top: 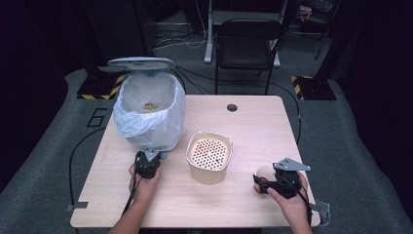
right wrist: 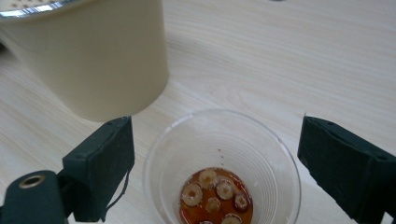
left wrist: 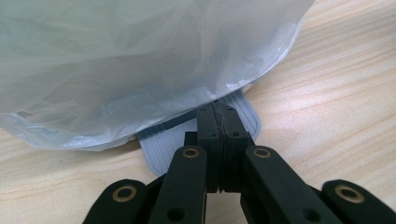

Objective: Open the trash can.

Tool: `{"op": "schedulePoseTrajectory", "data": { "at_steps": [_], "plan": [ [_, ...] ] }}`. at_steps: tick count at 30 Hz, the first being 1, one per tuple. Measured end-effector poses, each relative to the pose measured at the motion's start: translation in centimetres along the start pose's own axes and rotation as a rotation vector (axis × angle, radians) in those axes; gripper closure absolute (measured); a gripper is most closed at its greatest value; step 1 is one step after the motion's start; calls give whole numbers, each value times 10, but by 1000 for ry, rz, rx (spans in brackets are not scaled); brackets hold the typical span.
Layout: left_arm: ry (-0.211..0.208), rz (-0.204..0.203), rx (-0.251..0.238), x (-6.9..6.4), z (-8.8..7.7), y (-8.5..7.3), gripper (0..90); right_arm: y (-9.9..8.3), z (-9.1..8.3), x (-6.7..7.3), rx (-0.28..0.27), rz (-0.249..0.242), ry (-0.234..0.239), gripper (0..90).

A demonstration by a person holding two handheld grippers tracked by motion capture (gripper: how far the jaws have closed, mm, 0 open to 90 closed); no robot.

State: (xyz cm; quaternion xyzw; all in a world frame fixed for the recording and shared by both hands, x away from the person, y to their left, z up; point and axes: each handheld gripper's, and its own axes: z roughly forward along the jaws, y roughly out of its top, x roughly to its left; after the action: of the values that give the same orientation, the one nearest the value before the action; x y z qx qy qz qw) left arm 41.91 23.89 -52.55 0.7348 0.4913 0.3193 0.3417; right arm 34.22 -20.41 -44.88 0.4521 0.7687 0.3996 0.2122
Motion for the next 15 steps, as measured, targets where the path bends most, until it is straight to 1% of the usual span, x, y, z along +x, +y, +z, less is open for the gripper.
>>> {"op": "schedulePoseTrajectory", "data": {
  "at_steps": [2,4,5,7,8,9,10,11,12,15],
  "plan": [
    [1,2,0,0,0,0,892,8,-4,3,-11,-17,-1,115],
    [2,2,-1,0,0,0,892,17,-6,6,-16,-36,5,151],
    [2,2,-1,0,0,0,892,23,-6,8,-20,-39,16,169],
    [1,4,3,0,0,0,892,36,-4,11,-14,-41,41,277],
    [2,2,-2,0,0,0,892,44,0,13,-16,-44,64,344],
    [1,2,0,0,0,0,892,51,3,15,-14,-47,82,371],
    [1,1,0,0,0,0,892,57,7,18,-12,-48,90,373],
    [2,2,-1,0,0,0,892,61,10,20,-12,-49,88,375],
    [2,2,-1,0,0,0,892,68,15,24,-22,-55,87,383],
    [0,1,0,0,0,0,892,81,28,31,-33,-50,103,397]
  ]
}}
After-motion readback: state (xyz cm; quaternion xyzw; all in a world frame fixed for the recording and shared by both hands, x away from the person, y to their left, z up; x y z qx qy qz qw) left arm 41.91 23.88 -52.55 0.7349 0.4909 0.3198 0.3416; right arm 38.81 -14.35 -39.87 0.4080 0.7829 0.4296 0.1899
